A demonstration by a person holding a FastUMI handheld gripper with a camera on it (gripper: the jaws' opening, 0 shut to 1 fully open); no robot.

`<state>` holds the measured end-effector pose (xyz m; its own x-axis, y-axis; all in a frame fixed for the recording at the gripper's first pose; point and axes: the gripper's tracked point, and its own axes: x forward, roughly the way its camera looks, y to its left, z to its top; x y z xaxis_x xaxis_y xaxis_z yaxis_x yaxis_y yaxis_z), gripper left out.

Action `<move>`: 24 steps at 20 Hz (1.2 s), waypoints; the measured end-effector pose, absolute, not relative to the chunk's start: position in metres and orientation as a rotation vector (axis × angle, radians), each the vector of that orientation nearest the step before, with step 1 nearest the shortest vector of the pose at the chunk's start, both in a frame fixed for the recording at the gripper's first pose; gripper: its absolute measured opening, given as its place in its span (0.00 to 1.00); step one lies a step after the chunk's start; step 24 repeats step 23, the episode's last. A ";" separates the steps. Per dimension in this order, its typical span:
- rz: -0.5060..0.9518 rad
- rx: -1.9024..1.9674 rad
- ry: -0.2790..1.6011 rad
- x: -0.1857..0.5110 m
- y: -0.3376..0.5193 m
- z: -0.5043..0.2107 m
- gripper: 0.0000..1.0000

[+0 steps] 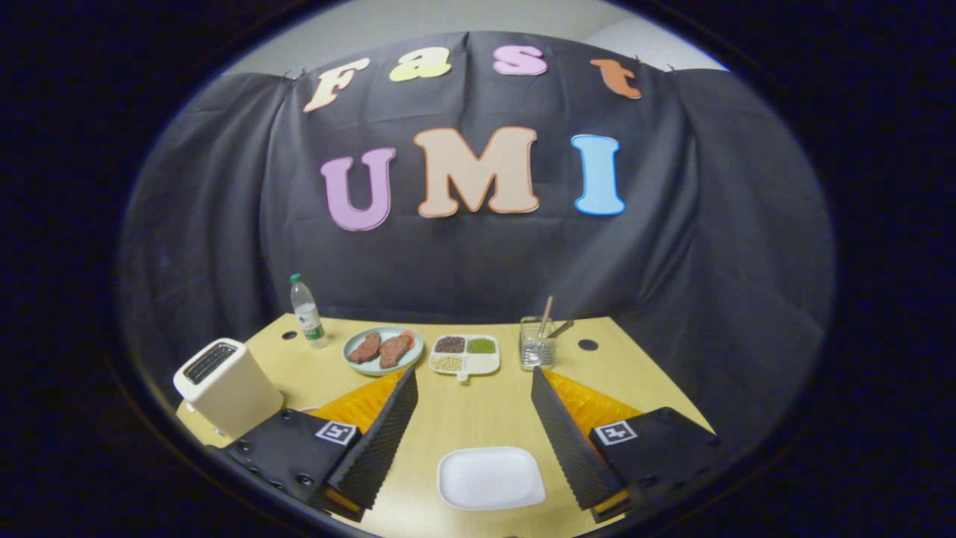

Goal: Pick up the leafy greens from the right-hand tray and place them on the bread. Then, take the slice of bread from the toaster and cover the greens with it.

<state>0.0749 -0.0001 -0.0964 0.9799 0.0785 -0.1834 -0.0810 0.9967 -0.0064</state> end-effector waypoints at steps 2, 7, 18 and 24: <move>0.054 0.015 0.102 0.064 -0.022 -0.065 0.99; -0.011 0.093 -0.089 0.023 -0.067 0.003 0.99; -0.165 0.055 -0.231 -0.029 -0.135 0.056 0.97; -0.162 0.050 -0.210 -0.036 -0.134 0.049 0.96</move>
